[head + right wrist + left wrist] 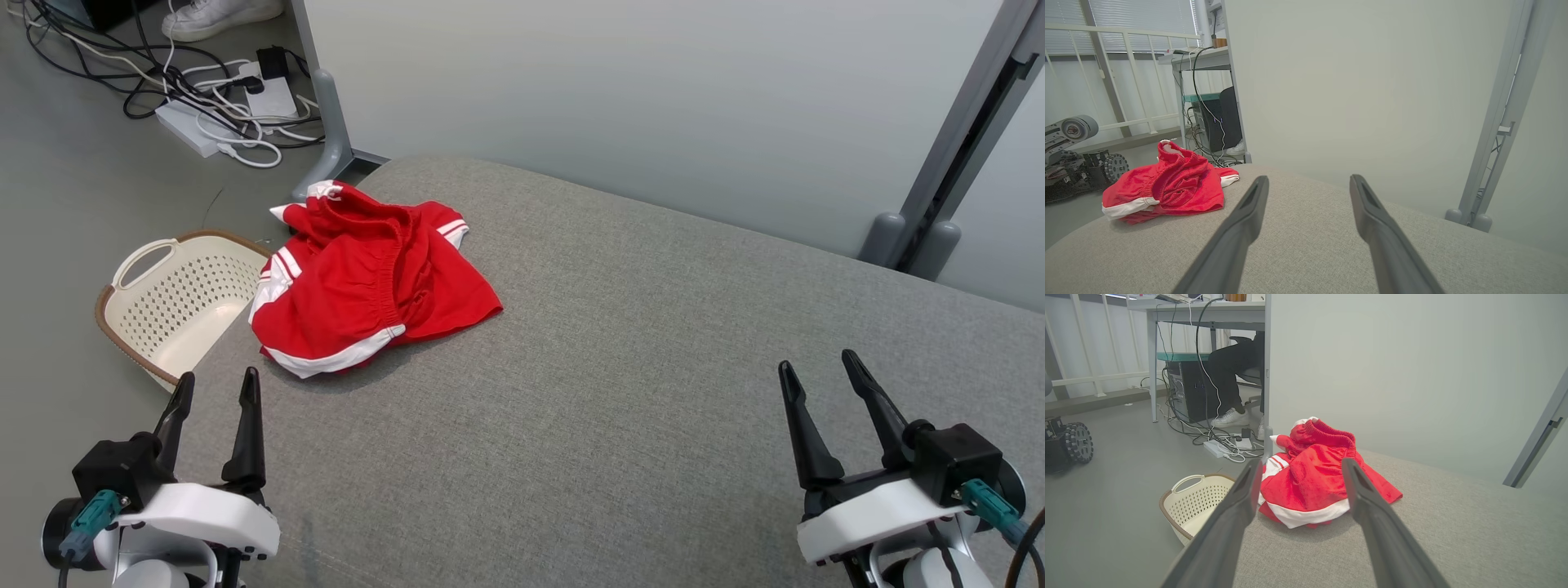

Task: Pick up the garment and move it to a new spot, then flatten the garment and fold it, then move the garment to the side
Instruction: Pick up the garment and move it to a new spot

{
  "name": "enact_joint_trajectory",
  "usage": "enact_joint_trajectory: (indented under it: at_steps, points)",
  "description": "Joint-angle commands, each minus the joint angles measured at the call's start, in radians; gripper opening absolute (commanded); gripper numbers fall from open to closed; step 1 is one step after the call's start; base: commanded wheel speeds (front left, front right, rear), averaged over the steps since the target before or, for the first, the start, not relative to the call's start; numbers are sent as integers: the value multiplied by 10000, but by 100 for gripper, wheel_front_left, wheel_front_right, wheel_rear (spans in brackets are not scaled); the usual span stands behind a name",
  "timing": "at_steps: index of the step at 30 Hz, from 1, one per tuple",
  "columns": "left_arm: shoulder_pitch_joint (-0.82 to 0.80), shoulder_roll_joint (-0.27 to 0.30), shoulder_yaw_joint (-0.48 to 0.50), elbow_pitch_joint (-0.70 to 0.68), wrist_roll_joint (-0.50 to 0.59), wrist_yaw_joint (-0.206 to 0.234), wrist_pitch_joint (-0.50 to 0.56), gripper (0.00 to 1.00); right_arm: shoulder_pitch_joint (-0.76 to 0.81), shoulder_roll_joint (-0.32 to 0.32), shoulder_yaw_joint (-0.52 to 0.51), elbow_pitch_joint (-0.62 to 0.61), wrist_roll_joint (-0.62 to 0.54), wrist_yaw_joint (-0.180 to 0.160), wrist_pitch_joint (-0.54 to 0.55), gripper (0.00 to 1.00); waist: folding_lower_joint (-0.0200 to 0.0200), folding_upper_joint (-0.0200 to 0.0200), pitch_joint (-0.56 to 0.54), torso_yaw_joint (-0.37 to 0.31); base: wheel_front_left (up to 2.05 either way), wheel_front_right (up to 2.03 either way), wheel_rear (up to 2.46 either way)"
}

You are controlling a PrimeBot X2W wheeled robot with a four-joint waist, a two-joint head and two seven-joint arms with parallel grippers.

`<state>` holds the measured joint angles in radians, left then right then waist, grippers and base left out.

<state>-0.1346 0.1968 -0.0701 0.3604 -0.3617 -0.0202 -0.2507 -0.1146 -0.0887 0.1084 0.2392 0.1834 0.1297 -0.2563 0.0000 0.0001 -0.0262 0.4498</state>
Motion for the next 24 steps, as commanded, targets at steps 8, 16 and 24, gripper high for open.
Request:
enact_joint_trajectory:
  at_steps: [8,16,24]
  points:
    - [-74,54,-26,-17,-97,60,-59,100,6,15,45,57,80,19,-62,100,0,-1,16,-48,0,0,0]
    - [-319,20,-53,-163,-205,89,-52,100,-20,5,93,64,95,19,-72,100,0,-1,68,-173,0,0,0]
    - [-1295,-22,-287,-111,-142,-9,122,100,-249,-182,149,-246,33,19,140,100,0,-1,589,-596,0,0,0]
